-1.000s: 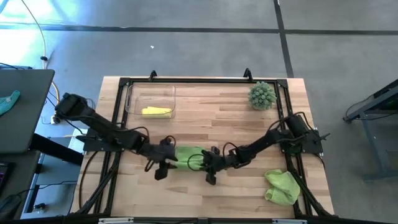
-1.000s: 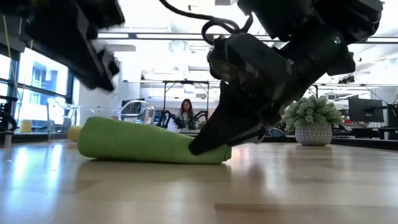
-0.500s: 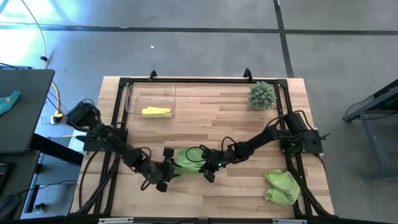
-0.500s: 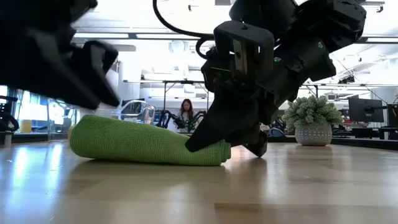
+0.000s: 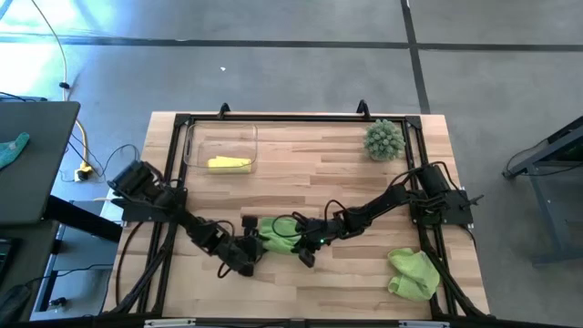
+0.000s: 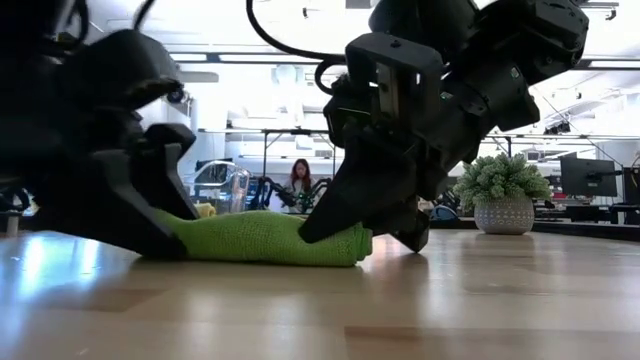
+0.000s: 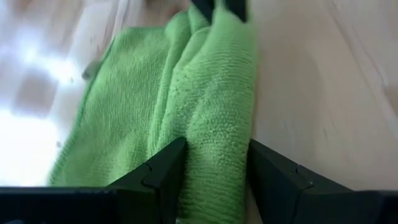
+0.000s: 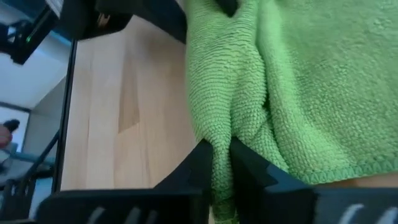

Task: Roll microfiber towels into tight, uniform cylinder then place into a basket
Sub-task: Roll the green microfiber cloth

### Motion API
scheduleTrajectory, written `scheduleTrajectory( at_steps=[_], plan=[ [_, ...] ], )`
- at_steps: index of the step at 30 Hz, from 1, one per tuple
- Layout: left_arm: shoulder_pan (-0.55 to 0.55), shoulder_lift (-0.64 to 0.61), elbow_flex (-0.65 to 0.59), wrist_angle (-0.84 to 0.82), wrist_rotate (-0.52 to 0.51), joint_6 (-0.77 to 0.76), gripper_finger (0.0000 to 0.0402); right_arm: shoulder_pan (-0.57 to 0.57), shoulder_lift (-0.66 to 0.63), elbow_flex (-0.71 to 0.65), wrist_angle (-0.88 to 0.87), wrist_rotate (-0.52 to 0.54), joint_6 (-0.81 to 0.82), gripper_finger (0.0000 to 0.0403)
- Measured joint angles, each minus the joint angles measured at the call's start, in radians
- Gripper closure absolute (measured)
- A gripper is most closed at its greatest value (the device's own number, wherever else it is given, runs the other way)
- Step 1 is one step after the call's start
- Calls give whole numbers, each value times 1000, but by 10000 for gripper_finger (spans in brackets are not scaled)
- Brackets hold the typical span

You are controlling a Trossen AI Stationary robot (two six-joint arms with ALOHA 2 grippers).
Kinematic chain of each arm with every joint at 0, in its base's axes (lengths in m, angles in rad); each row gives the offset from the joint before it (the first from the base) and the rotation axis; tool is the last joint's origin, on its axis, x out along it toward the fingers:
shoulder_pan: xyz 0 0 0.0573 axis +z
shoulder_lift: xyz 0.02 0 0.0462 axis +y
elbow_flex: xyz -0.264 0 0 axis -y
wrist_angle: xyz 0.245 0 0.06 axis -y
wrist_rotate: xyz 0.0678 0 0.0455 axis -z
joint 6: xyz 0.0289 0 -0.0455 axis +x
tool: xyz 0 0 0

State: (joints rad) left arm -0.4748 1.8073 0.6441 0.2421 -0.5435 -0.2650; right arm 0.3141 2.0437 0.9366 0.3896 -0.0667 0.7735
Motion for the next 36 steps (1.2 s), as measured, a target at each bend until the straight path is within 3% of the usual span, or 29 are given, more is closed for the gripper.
scheduleTrajectory(
  at_steps=[7,12,15,18,22,28,32,36],
  plan=[
    [78,-6,7,-4,222,-264,275,-7,-107,-9,-78,-59,-173,303],
    [125,-5,4,66,413,-381,319,10,-224,-9,-199,-66,-355,290],
    [156,0,1,109,560,-427,339,59,-264,-9,-210,37,-478,289],
    [188,1,0,113,637,-468,353,133,-269,-7,-180,190,-660,289],
    [220,2,-1,118,675,-500,361,219,-237,-6,-115,364,-836,289],
    [244,4,-2,133,666,-544,360,260,-144,-4,-2,429,-930,289],
    [241,4,-2,135,653,-552,360,248,-110,-4,-3,573,-886,289],
    [237,5,-2,141,622,-572,359,217,-103,-4,-26,538,-740,288]
  ],
)
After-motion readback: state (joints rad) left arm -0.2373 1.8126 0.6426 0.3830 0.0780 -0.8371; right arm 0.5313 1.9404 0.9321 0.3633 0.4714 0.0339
